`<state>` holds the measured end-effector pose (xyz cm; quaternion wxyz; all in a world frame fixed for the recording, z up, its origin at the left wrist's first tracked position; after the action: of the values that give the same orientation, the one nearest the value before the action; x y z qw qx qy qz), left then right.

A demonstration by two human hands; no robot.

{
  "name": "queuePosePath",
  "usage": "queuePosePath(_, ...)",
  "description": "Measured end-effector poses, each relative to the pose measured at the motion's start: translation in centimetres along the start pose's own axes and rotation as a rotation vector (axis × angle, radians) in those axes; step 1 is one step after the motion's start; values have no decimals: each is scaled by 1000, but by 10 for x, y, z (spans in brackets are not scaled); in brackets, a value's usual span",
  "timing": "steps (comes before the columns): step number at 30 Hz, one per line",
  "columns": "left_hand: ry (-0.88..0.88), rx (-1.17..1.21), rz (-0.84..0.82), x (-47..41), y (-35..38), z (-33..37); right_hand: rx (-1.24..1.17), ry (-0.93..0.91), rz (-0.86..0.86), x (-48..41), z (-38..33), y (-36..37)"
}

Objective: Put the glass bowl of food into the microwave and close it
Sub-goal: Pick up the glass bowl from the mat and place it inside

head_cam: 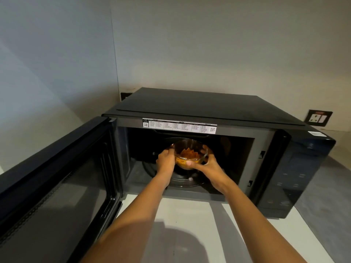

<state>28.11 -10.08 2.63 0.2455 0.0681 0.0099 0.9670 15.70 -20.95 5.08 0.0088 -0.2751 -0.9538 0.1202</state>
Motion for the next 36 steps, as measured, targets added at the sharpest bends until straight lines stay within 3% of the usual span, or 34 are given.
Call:
queuePosePath(4,-46,29,31,-27,-5,-5,-33,-21,-82,-23,-4,8)
queuePosePath(19,-61,22,30,-105,2,-25,-111,-49,-104,-79,2,9)
queuePosePath(36,-43,-40,17,-87,8,-23,-103,-1,-108,-81,20,8)
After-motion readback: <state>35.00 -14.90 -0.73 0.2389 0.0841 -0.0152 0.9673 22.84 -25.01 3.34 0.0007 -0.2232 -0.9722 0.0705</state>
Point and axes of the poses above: each hand's wrist, its own x-axis away from the middle knuckle, its own y-axis out of the palm, z = x × y, the point moved 10 cm from there along -x, towards the middle knuckle, and after that the axes turned 4 degrees about -z, right-handed, at the moved point
